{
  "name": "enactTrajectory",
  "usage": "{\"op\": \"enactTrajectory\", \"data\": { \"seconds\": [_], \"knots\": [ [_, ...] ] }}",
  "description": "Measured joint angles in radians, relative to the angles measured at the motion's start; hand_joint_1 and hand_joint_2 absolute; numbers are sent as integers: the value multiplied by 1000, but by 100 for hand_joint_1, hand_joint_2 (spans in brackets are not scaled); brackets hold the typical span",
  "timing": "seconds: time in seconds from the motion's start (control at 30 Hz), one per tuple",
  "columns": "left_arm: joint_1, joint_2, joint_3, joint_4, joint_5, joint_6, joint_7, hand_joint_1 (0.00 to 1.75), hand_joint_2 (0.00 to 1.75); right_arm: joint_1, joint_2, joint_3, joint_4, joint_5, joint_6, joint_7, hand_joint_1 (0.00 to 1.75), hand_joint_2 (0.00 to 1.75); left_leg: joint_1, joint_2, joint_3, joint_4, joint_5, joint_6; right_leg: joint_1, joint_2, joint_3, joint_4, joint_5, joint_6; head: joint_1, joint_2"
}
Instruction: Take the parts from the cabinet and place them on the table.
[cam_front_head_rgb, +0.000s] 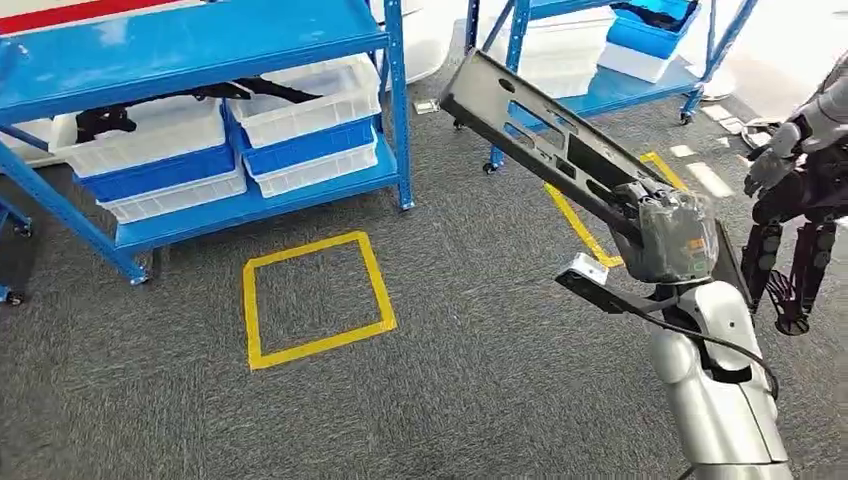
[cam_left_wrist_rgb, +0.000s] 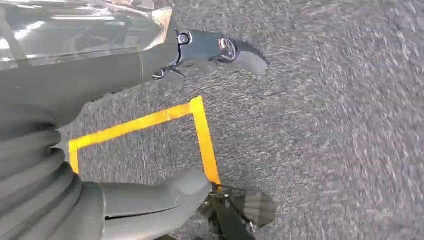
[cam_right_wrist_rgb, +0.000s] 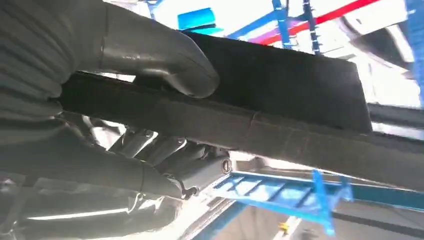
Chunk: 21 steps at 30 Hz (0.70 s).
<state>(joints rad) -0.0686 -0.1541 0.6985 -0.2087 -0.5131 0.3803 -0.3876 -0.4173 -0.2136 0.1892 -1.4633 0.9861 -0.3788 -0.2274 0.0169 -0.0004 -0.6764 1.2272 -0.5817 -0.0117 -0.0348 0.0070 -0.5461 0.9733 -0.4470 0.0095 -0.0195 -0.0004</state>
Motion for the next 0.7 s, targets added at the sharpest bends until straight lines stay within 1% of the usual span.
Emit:
{"op": "enactTrajectory", "data": {
  "seconds": [0.03, 0.07, 0.1, 0.13, 0.17, 0.2, 0.23, 0.27, 0.3, 0.33, 0.37, 0.4, 0.43, 0.47, 0.5, 0.53, 0.57, 0.6, 0.63, 0.67, 0.7],
  "knots": [
    [2, 0, 0, 0, 0, 1, 1, 0, 175, 2, 0, 1, 0, 0, 0, 0, 175, 175, 1, -3, -31, 71, -23, -2, 2, 15, -3, 1, 2, 0, 0, 0],
    [2, 0, 0, 0, 0, 2, 1, 0, 175, 5, 2, 2, 0, 0, 0, 0, 175, 175, 1, -3, -40, 91, -20, -2, 2, 28, -4, 1, 3, -2, 0, 0],
    [1, 0, 0, 0, 0, 2, 1, 0, 175, 8, 3, 2, 0, 0, 0, 0, 175, 175, 3, -3, -27, 64, 4, 1, 2, 42, -4, 2, 4, 0, -1, 0],
    [1, 0, 0, 0, 0, 2, 1, 0, 175, 9, 3, 2, 0, 0, 0, 0, 175, 175, 4, -4, 5, 1, 44, 3, 2, 56, -4, 4, 4, 1, 0, 0],
    [1, 1, 0, 0, 0, 3, 1, 0, 175, 9, 3, 2, 0, 0, 0, 0, 175, 175, 6, -14, 48, -85, 88, 6, 2, 69, -4, 6, 4, 2, -1, 0],
    [1, 2, 0, 0, 0, 3, 1, 0, 175, 9, 4, 2, 0, 0, 0, 0, 175, 175, 10, -54, 92, -177, 128, 11, 2, 82, -5, 8, 4, 2, 0, 0],
    [2, 3, 1, 0, 0, 3, 1, 0, 175, 8, 6, 2, 0, 0, 0, 0, 175, 175, 13, -109, 109, -214, 124, 17, 12, 93, -13, 14, 2, 8, 1, 0],
    [2, 3, 1, 0, 0, 4, 1, 0, 175, 7, 6, 2, 0, 0, 0, 0, 175, 175, 13, -92, 109, -221, 121, 15, 14, 101, -19, 17, 4, 17, 3, 0],
    [1, 3, 1, 0, 0, 6, 1, 0, 175, 8, 6, 2, 0, 0, 0, 0, 175, 175, 7, -82, 106, -219, 120, 19, 9, 115, -30, 13, 10, 26, 3, 0],
    [0, 3, 2, 0, 2, 7, 1, 0, 175, 12, 7, 2, -1, 0, 0, 0, 175, 175, 1, -71, 106, -218, 120, 25, 5, 128, -34, 10, 13, 36, 0, 0],
    [0, 3, 2, 0, 1, 8, 0, 0, 175, 15, 6, 3, -2, 0, 0, 0, 175, 175, -1, -58, 108, -226, 126, 34, 5, 140, -38, 7, 17, 44, 1, 0],
    [-2, 2, 2, 0, 1, 8, 0, 0, 175, 18, 5, 3, -3, 0, -1, 0, 175, 175, 8, -42, 111, -241, 136, 45, 11, 122, -45, 19, 13, 47, 2, 0],
    [-2, 2, 2, 0, 0, 8, -1, 0, 175, 16, 5, 2, -3, 0, -1, -1, 175, 175, 3, -30, 113, -244, 138, 48, 12, 57, -66, 54, -8, 43, 3, 0],
    [-2, 2, 2, 0, -1, 9, -1, 0, 175, 12, 7, 3, -4, 1, -1, -1, 175, 175, 2, -15, 112, -243, 138, 50, 13, 30, -100, 122, -41, 36, 10, 0],
    [-1, 0, 2, 0, -2, 9, 0, 0, 175, 14, 8, 5, -6, 1, -1, -1, 175, 175, -2, 0, 111, -243, 137, 52, 13, 16, -142, 210, -76, 30, 10, 0],
    [0, 0, 2, 0, -4, 10, 0, 0, 175, 17, 11, 5, -10, 3, -1, -1, 175, 175, -4, 16, 111, -243, 137, 53, 14, 11, -179, 289, -102, 29, 10, 0],
    [0, 0, 2, 0, -6, 10, -1, 0, 175, 23, 12, 5, -12, 5, -1, -1, 175, 175, -5, 30, 111, -243, 136, 53, 13, 8, -200, 335, -111, 33, 10, 0],
    [0, 0, 2, 0, -6, 10, -1, 0, 175, 30, 13, 6, -14, 5, -1, -1, 175, 175, -5, 44, 111, -243, 136, 53, 12, 4, -194, 323, -101, 39, 10, 0],
    [-1, 0, 2, 0, -6, 10, -1, 0, 175, 33, 14, 6, -17, 8, -1, -1, 175, 175, -5, 57, 111, -243, 136, 53, 12, -1, -158, 261, -76, 49, 11, 0],
    [-1, -1, 2, 0, -6, 10, -1, 0, 175, 32, 15, 6, -22, 9, -1, -1, 175, 175, -5, 70, 111, -243, 135, 51, 12, -15, -104, 161, -42, 58, 11, 0],
    [-1, -2, 2, 0, -6, 10, -1, 0, 175, 31, 15, 6, -27, 10, -1, 0, 175, 175, -5, 80, 113, -241, 133, 48, 11, -49, -48, 62, -15, 62, 11, 0]
  ]
}}
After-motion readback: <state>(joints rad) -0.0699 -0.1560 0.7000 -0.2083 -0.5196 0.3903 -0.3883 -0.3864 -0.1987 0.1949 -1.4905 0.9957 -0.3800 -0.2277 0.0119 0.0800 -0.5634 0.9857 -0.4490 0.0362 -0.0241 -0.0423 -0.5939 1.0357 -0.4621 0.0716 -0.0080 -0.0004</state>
